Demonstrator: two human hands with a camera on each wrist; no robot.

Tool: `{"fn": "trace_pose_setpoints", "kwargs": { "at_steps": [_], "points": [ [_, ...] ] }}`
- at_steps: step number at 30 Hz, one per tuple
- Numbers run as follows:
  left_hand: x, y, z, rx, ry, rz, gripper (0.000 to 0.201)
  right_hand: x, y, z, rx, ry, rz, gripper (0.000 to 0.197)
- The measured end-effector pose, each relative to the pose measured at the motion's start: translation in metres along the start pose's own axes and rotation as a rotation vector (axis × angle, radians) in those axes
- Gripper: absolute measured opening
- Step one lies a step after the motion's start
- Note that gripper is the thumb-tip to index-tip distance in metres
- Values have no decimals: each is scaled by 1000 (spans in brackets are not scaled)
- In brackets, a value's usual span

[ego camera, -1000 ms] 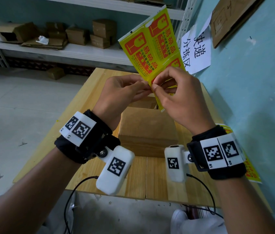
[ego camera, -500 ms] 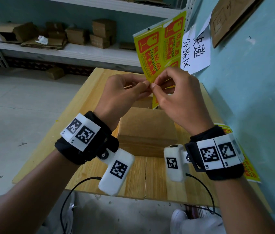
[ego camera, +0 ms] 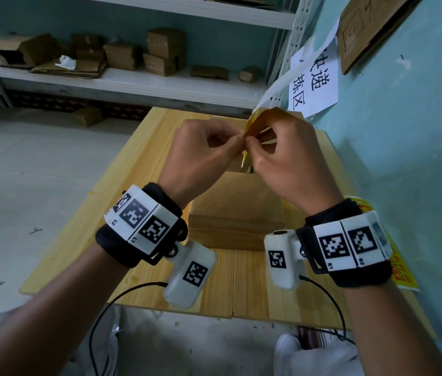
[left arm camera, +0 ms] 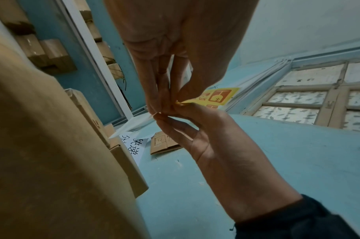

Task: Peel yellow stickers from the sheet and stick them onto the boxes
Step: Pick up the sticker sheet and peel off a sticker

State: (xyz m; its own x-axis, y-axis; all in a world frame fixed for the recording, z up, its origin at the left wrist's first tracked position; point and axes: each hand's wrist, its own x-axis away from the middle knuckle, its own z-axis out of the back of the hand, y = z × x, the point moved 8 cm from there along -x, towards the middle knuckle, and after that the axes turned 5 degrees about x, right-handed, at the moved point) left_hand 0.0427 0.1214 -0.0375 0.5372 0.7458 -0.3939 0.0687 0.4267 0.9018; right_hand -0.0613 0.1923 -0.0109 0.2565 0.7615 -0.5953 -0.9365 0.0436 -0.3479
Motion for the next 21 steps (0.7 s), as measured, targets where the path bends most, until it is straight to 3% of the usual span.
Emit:
{"fn": "trace_pose_setpoints", "kwargs": {
  "at_steps": [21],
  "points": [
    [-2,7,-3,-126,-17,-74,14,1,-1,3,8,15,-31,15]
  ]
}}
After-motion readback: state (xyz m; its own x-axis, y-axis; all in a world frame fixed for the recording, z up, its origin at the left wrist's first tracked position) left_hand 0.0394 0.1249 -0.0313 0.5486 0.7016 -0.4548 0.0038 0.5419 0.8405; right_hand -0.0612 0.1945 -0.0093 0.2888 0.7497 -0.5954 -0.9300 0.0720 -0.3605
